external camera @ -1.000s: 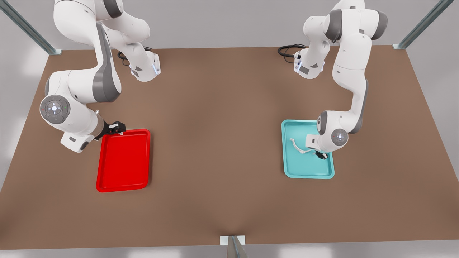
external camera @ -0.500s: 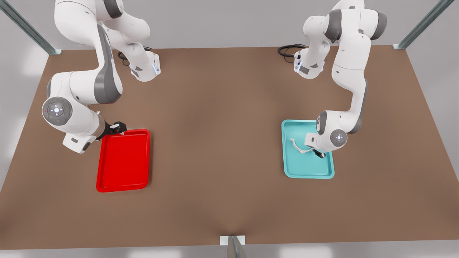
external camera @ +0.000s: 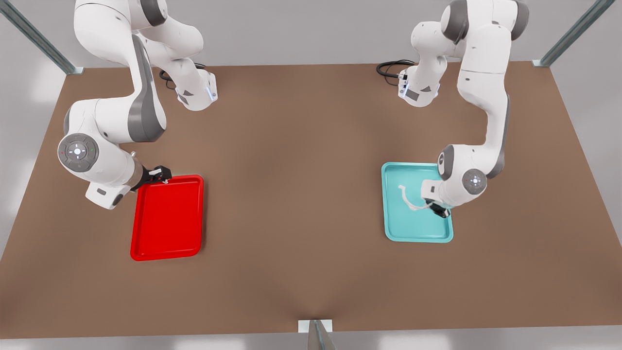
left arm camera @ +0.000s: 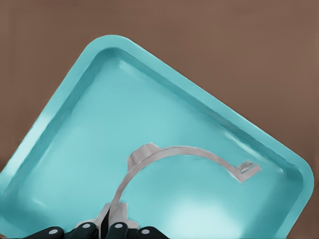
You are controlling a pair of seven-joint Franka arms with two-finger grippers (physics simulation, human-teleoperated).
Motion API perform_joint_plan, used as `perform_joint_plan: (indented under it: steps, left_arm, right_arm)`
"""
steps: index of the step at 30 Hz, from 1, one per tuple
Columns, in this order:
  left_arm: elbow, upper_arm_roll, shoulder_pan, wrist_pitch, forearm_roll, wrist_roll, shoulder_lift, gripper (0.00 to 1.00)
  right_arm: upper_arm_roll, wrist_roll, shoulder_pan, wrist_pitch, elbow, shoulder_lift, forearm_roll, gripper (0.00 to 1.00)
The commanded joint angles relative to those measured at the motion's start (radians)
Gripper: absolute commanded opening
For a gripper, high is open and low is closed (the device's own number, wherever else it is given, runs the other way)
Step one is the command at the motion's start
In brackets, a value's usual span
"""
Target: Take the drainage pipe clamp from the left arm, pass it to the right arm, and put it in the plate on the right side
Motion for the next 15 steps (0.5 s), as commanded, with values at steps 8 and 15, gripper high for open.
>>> perform_joint_plan:
  steps: [8, 15]
  left_arm:
    - [0.609, -0.120, -0.321, -0.604, -0.011, -1.322, 0.187, 0.21]
    - [0.844, -0.229, -0.352, -0.522, -0.008, -1.629, 0.365, 0.21]
  right_arm:
    - [0.020, -0.009, 0.255, 0.109, 0.171, 0.227, 0.223, 1.00]
    - [0.020, 0.008, 0.360, 0.380, 0.105, 0.272, 0.278, 1.00]
